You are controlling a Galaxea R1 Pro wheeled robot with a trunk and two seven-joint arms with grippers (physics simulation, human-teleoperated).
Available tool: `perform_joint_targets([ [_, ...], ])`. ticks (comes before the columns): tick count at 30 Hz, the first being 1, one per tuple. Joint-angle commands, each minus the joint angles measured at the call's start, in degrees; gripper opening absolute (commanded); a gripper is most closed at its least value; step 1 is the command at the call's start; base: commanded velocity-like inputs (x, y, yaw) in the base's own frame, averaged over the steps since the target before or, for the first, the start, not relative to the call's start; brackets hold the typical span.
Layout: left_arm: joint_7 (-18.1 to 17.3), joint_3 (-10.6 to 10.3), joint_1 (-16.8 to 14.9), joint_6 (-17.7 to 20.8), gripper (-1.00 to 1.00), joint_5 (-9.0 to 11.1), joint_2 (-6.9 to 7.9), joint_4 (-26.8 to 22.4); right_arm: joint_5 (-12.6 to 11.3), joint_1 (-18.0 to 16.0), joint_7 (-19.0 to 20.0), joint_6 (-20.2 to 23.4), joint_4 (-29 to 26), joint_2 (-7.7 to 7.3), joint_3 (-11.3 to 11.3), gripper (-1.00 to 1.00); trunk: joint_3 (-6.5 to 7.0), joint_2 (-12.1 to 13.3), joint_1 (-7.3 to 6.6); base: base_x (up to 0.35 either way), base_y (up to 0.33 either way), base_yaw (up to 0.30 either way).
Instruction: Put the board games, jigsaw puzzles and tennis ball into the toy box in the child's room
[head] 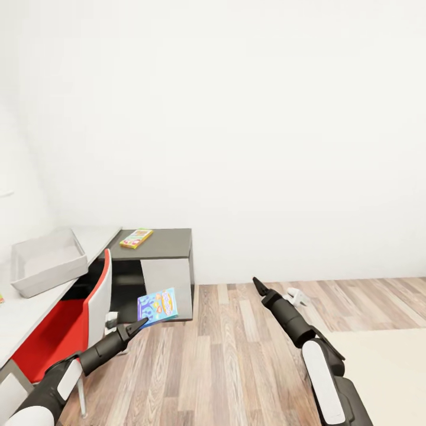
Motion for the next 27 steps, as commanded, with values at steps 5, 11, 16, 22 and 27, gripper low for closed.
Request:
perform_joint_targets([
  [5, -0.05, 0.08, -0.05, 0.50, -1.00, 0.15, -0.01, 0.03, -0.44, -0.03, 0.22, 0.50, -0.04, -0.16, -0.13, 1.00, -0.40, -0.11, 0.03, 0.000, 0.000, 0.038],
  [11, -0.03, 0.03, -0.05, 0.49, -1.00, 0.15, -0.01, 0.03, -0.40, -0.02, 0.22, 0.45, -0.04, -0.15, -0.12, 1.00, -0.93, -0.11, 0.03, 0.000, 0.000, 0.005],
  [16, -0.03, 0.03, -0.05, 0.50, -1.00, 0.15, -0.08, 0.03, -0.39, -0.04, 0.22, 0.45, -0.04, -0.18, -0.12, 1.00, -1.40, -0.11, 0.03, 0.000, 0.000, 0.000],
  [22, -0.03, 0.03, -0.05, 0.55, -1.00, 0.15, -0.10, 0.03, -0.26, -0.03, 0.32, 0.38, -0.04, -0.06, -0.20, 1.00, -1.97, -0.11, 0.03, 0.000, 0.000, 0.000],
  [27, -0.03, 0.03, -0.05, 0.58, -1.00, 0.15, -0.10, 0.03, -0.22, -0.04, 0.38, 0.38, -0.04, -0.01, -0.15, 1.00, -2.22, -0.11, 0.03, 0.000, 0.000, 0.000],
])
